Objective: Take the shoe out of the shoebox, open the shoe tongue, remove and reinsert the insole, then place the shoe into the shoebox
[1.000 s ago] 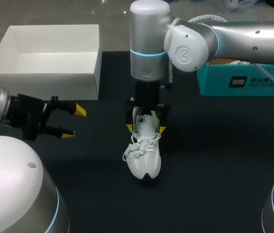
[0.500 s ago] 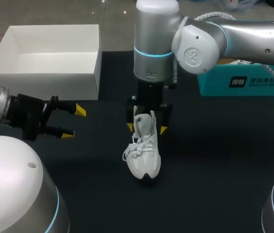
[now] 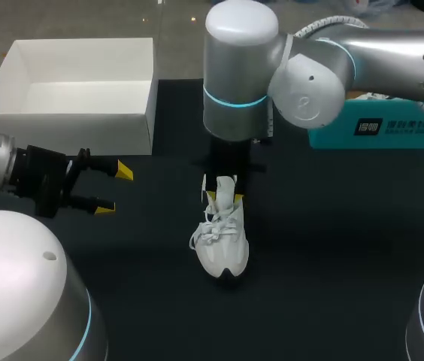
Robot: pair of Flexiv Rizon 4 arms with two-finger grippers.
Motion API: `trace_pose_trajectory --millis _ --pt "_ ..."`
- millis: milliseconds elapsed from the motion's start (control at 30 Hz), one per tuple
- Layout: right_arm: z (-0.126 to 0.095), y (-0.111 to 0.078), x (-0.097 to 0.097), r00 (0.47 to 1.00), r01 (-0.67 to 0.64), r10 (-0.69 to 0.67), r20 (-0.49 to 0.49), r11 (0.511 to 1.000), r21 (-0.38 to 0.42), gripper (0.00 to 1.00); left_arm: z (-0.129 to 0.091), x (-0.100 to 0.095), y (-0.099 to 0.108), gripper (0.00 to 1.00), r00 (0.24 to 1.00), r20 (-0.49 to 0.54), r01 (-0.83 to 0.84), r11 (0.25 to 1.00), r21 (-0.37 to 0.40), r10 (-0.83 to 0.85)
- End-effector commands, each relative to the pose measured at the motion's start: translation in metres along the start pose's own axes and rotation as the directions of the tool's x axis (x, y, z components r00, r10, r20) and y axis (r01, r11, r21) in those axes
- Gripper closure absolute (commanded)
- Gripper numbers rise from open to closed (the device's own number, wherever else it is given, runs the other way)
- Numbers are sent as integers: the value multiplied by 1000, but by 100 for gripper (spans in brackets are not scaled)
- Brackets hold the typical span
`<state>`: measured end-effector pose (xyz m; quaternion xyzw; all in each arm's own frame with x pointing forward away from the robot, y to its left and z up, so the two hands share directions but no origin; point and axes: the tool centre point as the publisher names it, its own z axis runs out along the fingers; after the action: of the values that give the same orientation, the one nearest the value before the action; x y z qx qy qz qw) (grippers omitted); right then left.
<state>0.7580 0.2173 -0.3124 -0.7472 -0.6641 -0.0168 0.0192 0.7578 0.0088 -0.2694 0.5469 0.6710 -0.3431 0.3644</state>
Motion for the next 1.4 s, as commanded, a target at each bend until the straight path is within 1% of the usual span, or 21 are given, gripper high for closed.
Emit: trace_pose_trajectory --millis 33,200,367,500,700,833,1133,1167,1333,1400 --pt "-5 -4 1 1000 8 -8 -18 1000 -23 100 0 -1 -1 0 1000 -5 0 1000 -1 0" --pt "4 -4 16 999 53 -53 -14 998 -18 100 0 -1 -1 0 1000 -5 0 1000 -1 0" --pt "12 1 21 998 59 -59 -21 998 -9 100 0 -1 -1 0 1000 -5 0 1000 -1 0" --pt "17 9 19 999 52 -52 6 999 -11 100 0 -1 -1 0 1000 -5 0 1000 -1 0" --pt "24 24 7 999 23 -22 38 1000 -4 100 0 -1 -1 0 1000 -5 0 1000 -1 0" --pt "28 33 3 999 6 -6 50 1000 -1 100 0 -1 -1 0 1000 -5 0 1000 -1 0" --pt "36 41 4 997 1 -2 72 1000 10 100 0 -1 -1 0 1000 -5 0 1000 -1 0" --pt "37 42 4 997 2 -2 74 1000 12 100 0 -1 -1 0 1000 -5 0 1000 -1 0" --pt "17 37 5 999 11 -9 45 999 -39 100 0 -1 -1 0 1000 -5 0 1000 -1 0" --pt "16 37 5 999 14 -12 45 999 -41 100 0 -1 -1 0 1000 -5 0 1000 -1 0"
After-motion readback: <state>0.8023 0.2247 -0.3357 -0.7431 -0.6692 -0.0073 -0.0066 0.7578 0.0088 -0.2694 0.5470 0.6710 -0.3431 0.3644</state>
